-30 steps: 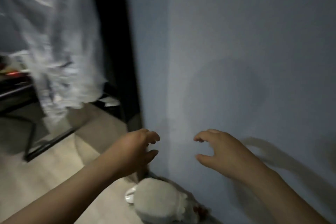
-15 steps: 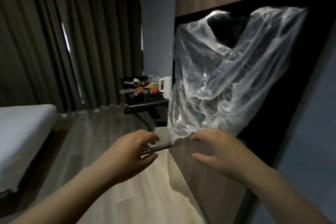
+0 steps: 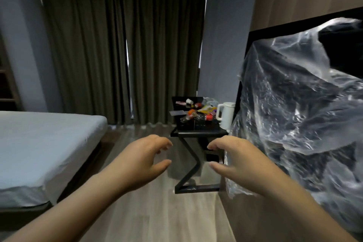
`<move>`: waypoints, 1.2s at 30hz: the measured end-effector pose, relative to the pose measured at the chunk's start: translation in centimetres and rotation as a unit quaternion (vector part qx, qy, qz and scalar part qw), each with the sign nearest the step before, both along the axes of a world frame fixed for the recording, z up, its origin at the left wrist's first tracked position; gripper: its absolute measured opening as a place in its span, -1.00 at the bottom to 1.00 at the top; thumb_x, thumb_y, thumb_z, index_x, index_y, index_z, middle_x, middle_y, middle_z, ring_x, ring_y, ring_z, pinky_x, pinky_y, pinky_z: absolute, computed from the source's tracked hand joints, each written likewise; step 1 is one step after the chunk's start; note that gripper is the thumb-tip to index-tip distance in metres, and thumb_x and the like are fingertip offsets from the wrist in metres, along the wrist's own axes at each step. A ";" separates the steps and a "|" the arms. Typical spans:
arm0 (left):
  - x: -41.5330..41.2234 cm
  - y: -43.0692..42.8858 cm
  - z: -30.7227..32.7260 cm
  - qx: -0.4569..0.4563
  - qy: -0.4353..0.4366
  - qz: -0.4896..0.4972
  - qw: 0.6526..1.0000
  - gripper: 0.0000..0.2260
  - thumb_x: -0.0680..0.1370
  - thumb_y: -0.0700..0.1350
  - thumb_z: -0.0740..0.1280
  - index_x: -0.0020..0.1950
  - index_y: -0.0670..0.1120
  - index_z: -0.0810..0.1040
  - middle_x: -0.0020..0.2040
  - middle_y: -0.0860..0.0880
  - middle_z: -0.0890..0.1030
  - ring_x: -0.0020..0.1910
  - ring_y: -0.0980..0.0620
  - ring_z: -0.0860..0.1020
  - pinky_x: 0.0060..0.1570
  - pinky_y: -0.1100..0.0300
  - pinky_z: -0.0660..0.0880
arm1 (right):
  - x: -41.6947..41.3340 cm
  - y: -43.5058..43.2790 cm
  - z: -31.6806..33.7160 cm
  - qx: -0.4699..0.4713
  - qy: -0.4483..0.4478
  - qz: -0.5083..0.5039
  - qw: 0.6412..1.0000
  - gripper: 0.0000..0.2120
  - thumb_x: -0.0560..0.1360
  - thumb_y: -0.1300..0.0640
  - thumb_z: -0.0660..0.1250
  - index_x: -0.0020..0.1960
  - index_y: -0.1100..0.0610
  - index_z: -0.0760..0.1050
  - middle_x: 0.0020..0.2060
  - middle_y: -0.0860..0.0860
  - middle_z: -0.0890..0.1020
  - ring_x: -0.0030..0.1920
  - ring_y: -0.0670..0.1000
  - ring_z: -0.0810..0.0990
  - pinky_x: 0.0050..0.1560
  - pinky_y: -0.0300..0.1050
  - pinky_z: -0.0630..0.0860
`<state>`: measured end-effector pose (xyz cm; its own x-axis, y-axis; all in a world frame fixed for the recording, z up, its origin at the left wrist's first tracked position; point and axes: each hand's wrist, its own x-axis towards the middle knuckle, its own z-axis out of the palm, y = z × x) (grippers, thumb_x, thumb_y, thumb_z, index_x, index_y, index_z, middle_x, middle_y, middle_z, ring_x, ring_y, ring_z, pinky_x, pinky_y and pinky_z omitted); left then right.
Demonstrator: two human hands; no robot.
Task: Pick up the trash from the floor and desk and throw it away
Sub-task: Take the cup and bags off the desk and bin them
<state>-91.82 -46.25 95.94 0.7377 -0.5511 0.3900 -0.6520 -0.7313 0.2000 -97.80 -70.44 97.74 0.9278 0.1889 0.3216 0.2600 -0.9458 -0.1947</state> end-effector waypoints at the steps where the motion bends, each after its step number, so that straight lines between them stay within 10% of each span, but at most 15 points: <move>1: 1.5 -0.5 0.2 0.002 0.002 0.006 1.000 -0.64 0.51 0.13 0.30 0.29 0.14 0.43 0.15 0.19 0.51 0.05 0.29 0.48 0.10 0.33 0.46 | 1.7 -0.6 0.3 0.000 -0.003 0.003 1.000 -0.66 0.46 -0.11 0.32 0.22 -0.10 0.47 0.07 -0.19 0.53 0.11 -0.17 0.48 0.15 -0.21 0.44; 36: 54.9 7.6 -4.3 0.010 0.076 0.029 0.997 -0.63 0.51 0.15 0.28 0.31 0.18 0.41 0.14 0.23 0.49 0.05 0.30 0.48 0.04 0.36 0.46 | 55.0 6.4 -3.6 -0.017 0.077 -0.008 0.997 -0.67 0.45 -0.15 0.32 0.20 -0.16 0.45 -0.02 -0.26 0.48 0.00 -0.22 0.48 0.01 -0.32 0.46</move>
<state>-36.93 -38.69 91.66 0.8183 -0.5126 0.2601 -0.5718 -0.7720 0.2777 -42.77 -64.07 94.17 0.9688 0.1816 0.1688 0.2140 -0.9563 -0.1992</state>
